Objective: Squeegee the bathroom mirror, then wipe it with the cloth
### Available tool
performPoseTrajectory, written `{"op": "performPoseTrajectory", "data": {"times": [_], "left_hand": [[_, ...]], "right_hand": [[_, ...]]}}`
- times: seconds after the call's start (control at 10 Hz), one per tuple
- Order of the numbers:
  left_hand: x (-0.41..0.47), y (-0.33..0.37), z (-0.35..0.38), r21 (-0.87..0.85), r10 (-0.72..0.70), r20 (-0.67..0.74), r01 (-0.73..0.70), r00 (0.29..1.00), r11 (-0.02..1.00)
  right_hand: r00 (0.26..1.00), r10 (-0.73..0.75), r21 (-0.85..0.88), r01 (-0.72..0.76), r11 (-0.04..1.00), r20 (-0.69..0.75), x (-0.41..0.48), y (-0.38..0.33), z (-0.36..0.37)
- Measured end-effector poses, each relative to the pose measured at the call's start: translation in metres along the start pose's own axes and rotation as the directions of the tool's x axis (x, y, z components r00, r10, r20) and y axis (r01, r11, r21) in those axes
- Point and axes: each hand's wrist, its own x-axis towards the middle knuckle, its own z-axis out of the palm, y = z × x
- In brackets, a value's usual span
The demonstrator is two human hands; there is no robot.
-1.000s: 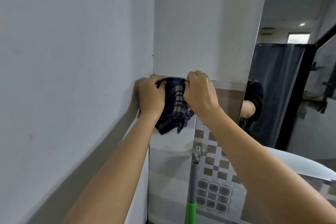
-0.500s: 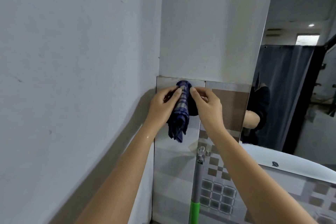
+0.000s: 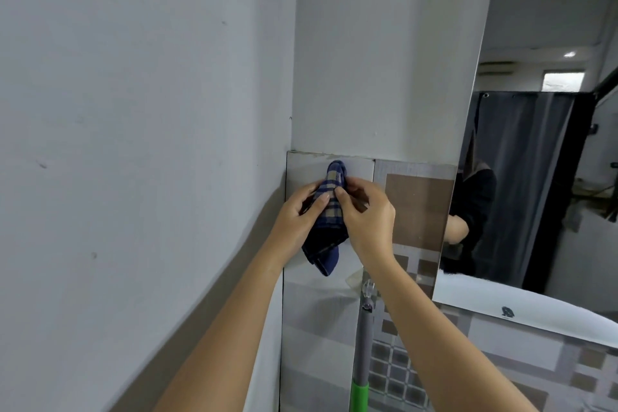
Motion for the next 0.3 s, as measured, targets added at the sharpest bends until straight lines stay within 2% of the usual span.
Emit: {"op": "performPoseTrajectory", "data": {"times": [0.1,0.2,0.3], "left_hand": [[0.0,0.007,-0.001,0.096,-0.007,-0.012,0.008,1.0,0.995],[-0.002,0.027,-0.001,0.377,-0.017,0.004,0.014,1.0,0.926],[-0.012,0.042,-0.001,0.537,-0.033,0.045,0.004,0.998,0.844]], "right_hand": [[0.999,0.011,-0.054,-0.009,0.998,0.038,0.0,-0.007,-0.004],[0.988,0.075,-0.155,-0.053,0.986,0.137,0.002,-0.025,-0.017],[0.984,0.085,-0.183,-0.056,0.982,0.156,-0.008,-0.039,-0.033]]}}
